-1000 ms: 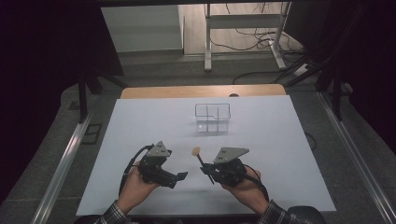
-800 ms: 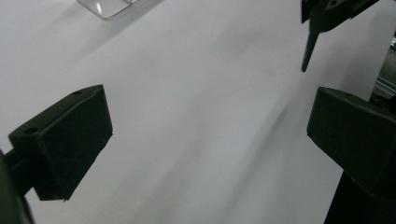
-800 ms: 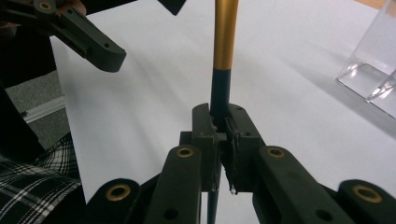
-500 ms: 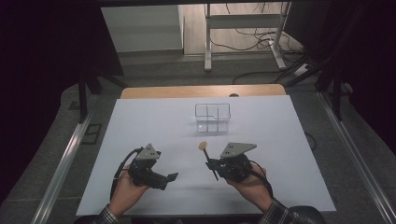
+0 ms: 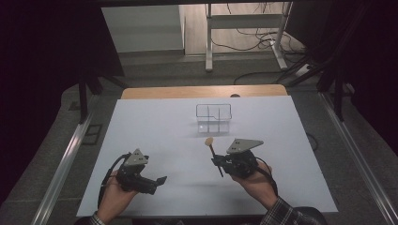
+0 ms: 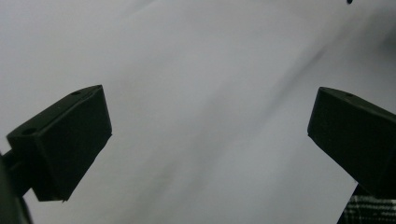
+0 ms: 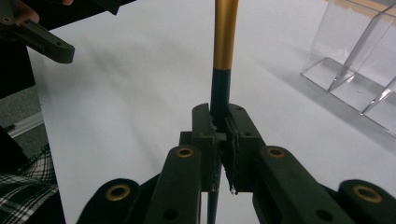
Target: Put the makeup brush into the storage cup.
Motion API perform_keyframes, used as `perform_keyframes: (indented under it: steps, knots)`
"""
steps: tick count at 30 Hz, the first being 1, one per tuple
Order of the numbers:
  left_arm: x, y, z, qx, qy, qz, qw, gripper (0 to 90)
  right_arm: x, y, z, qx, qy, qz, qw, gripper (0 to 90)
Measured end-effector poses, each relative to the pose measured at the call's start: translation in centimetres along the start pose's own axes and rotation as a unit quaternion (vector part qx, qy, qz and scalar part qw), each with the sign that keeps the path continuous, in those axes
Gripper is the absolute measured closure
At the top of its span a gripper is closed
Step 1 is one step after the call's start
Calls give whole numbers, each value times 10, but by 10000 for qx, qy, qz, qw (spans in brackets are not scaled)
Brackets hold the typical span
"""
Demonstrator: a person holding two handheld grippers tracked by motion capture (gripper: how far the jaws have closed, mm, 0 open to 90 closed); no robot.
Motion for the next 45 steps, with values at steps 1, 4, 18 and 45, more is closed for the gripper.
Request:
perform_keyframes:
  steps: [1, 4, 18, 45]
  knots:
    - [-1, 2, 1, 7, -22, 3, 10000, 2, -1, 0, 0, -32, 12, 12, 10000, 839]
    - [-5, 6, 5, -50, -69, -1, 10000, 4, -1, -1, -1, -80, 16, -6, 10000, 839]
    - [-16, 24, 16, -188, -220, -73, 9996, 11, -5, -6, -11, 42, 3, -102, 9999, 838]
    - [-31, 50, 29, -587, -417, -55, 9974, 12, -4, -27, -43, 244, 65, -295, 9992, 837]
Point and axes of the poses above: each handheld gripper's, and its own axes: x roughly forward along the jaws, y roughly out of its underside, z roughly to its left, the point moved 3 cm from there along x, roughly forward along the jaws, and after that the axes turned 9 degrees about -y, right-handed, at the moved point
